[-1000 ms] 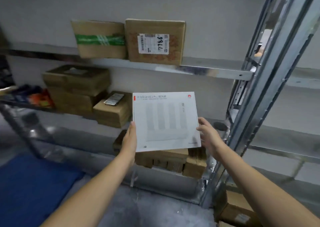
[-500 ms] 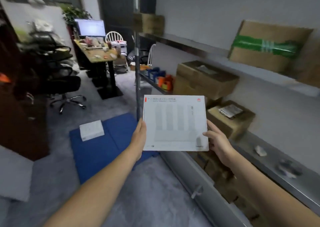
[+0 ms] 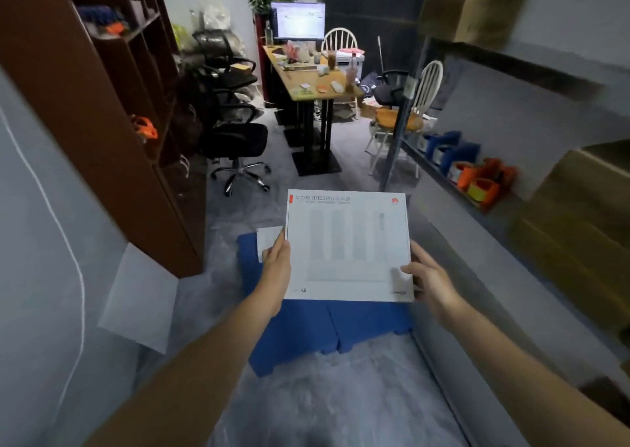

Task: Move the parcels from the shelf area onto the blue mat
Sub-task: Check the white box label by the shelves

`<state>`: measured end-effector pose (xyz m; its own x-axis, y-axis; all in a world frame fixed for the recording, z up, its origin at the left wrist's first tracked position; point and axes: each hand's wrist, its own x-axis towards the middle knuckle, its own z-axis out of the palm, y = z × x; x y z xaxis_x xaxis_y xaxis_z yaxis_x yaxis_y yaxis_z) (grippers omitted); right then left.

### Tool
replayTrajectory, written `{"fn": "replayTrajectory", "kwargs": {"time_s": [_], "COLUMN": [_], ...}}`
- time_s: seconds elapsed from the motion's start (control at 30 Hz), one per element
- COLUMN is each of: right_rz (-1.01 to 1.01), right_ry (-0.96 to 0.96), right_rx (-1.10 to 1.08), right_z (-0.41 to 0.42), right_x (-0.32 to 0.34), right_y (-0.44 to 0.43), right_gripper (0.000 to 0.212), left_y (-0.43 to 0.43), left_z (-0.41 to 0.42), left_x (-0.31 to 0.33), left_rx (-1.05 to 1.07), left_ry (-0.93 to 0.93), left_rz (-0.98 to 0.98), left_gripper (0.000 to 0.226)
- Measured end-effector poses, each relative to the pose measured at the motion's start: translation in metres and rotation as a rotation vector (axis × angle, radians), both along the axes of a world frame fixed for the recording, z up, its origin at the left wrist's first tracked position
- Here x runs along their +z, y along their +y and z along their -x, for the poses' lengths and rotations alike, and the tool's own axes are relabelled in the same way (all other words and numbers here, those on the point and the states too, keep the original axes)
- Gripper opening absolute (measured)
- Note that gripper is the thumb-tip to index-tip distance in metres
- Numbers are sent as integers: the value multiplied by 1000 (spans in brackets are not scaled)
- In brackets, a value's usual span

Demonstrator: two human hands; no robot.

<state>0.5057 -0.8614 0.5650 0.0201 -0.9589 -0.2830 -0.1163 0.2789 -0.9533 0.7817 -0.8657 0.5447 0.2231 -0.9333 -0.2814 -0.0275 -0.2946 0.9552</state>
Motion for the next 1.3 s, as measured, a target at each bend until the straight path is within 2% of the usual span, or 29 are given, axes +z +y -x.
{"fn": "replayTrajectory", "kwargs": {"time_s": [0.27, 0.5, 0.7, 0.8, 0.93, 1.03, 1.17, 1.3], "right_rz": [-16, -12, -59, -35, 0, -93, -213, -325], "right_ry": [-23, -22, 6, 55, 88, 131, 179, 197], "right_rx": [145, 259, 215, 194, 174, 77, 14, -94], "right_z": [-81, -157, -206, -233, -279, -310, -340, -363], "right_x": [-17, -17, -26, -41, -71, -106, -182, -279], "right_y": [-156, -310, -404, -455, -529, -579, -640, -687], "right_gripper": [57, 56, 53, 57, 62, 50, 44, 47], "left_y": [-110, -226, -323, -379, -461, -519, -584, -625], "left_z": [-81, -140, -190, -215, -255, -288, -318, -327], "left_x": [-14, 0, -20, -43, -81, -112, -176, -275], "left_rx": [105, 181, 181, 170, 198, 194, 104, 98], "left_ry": [-84, -46, -111, -87, 69, 21, -80, -57], "left_rz": [54, 162, 85, 31, -60, -128, -199, -286], "left_gripper": [42, 50, 45, 46, 46, 45, 47, 59]}}
